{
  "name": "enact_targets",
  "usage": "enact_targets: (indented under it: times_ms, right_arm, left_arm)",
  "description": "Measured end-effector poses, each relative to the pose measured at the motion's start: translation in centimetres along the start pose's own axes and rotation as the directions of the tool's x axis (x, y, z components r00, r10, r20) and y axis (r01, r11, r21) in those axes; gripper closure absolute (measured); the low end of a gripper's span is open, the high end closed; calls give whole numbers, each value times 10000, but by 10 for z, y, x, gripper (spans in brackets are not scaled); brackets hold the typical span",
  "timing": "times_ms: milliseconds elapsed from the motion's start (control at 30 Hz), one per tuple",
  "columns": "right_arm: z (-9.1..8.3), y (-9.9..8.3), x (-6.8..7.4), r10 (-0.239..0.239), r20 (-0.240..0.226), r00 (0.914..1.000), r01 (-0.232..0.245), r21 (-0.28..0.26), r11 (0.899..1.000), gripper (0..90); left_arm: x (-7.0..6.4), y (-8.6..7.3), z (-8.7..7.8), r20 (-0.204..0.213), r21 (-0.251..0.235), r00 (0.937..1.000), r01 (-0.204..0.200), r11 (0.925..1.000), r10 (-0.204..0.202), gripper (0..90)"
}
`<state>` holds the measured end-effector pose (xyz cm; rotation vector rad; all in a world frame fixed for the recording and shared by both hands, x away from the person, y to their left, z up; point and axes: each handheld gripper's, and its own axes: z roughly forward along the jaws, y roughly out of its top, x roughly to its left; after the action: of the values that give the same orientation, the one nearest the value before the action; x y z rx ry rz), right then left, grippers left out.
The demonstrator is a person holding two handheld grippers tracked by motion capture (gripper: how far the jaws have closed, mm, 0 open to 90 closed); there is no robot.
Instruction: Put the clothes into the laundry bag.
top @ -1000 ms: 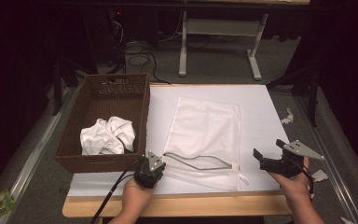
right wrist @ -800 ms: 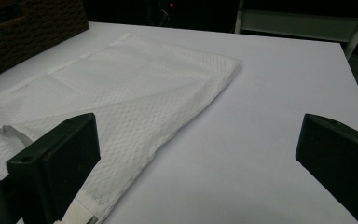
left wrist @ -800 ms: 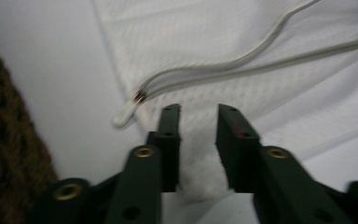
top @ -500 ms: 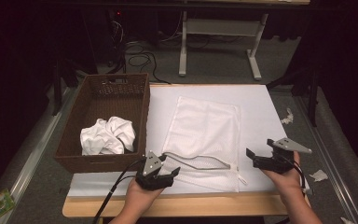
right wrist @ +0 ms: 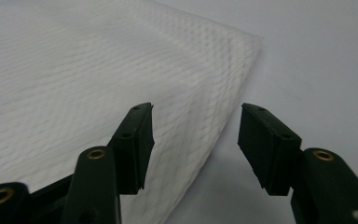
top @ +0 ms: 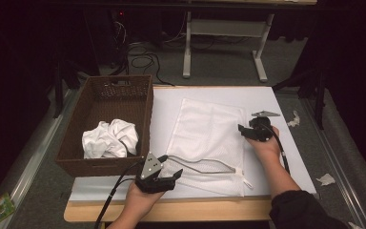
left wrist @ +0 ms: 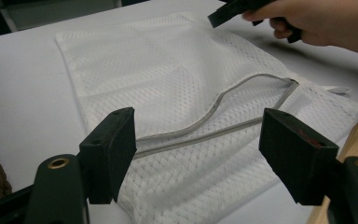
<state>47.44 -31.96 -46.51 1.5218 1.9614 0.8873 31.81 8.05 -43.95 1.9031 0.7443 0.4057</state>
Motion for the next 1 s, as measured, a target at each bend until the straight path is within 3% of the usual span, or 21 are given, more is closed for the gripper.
enact_targets:
  times_ms: [67, 167, 200, 233, 267, 400, 533, 633, 700, 733, 767, 800, 833, 867, 900, 933, 967, 1000]
  right_arm:
    - [17, 7, -5, 264, 320, 9991, -271, 218, 9994, 527]
    - [26, 6, -7, 250, 447, 9987, -271, 477, 9985, 558]
    - [27, 5, -6, 206, 524, 9984, -220, 256, 9994, 750]
    - [27, 5, -6, 206, 524, 9984, -220, 256, 9994, 750]
    - [25, 5, -5, 15, 361, 9993, -26, 315, 9995, 900]
    - [18, 4, -10, -1, 433, 9991, -14, 356, 9994, 900]
    - [-5, -9, -38, 342, 1034, 9941, -373, 285, 9989, 899]
    - [-14, -16, -50, 423, 1381, 9895, -476, 348, 9983, 898]
    - [-19, -23, -57, 281, 1562, 9873, -365, 513, 9980, 887]
    - [-24, -26, -59, 417, 1528, 9874, -482, 393, 9981, 780]
    - [-24, -26, -59, 417, 1528, 9874, -482, 393, 9981, 780]
    - [-32, -26, -57, 485, 1250, 9910, -498, 73, 9987, 688]
    - [-32, -26, -57, 485, 1250, 9910, -498, 73, 9987, 688]
    - [-41, -26, -52, 486, 889, 9949, -460, -305, 9985, 554]
    - [-41, -26, -52, 486, 889, 9949, -460, -305, 9985, 554]
    - [-44, -27, -50, 519, 673, 9964, -494, -392, 9980, 490]
    - [-51, -30, -43, 432, 261, 9987, -425, -292, 9987, 390]
    - [-58, -34, -36, 172, 251, 9995, -158, -540, 9984, 355]
  left_arm:
    - [1, -1, 1, 12, 51, 10000, -73, 10000, 73, 271]
    - [2, -1, 1, 41, 96, 10000, -79, 9999, 79, 271]
    - [2, -1, 2, 39, 112, 10000, -57, 9999, 57, 271]
    - [2, -1, 2, 39, 112, 10000, -57, 9999, 57, 270]
    - [2, -1, 2, 43, 100, 10000, -69, 9999, 69, 270]
    - [1, -1, 2, 46, 77, 10000, -86, 9999, 86, 271]
    - [-1, -1, 2, 4, 112, 9999, -142, 9998, 142, 270]
    - [0, -1, 3, -33, 132, 9999, -140, 9998, 140, 270]
    - [0, -2, 4, 17, 177, 9999, -132, 9998, 131, 270]
    - [0, -2, 5, -3, 209, 9999, -130, 9997, 130, 271]
    - [0, -2, 6, 15, 235, 9999, -118, 9997, 118, 271]
    - [-1, -2, 7, 44, 242, 9999, -114, 9996, 113, 270]
    - [-1, -2, 7, 44, 242, 9999, -114, 9996, 113, 270]
    - [-2, -2, 8, 64, 262, 9998, -183, 9995, 181, 270]
    - [-2, -2, 8, 64, 262, 9998, -183, 9995, 181, 264]
    - [-2, -2, 9, -16, 289, 9997, -262, 9992, 263, 264]
    - [-2, -2, 10, 6, 313, 9995, -314, 9990, 314, 257]
    - [-2, -2, 10, 0, 317, 9995, -319, 9990, 319, 257]
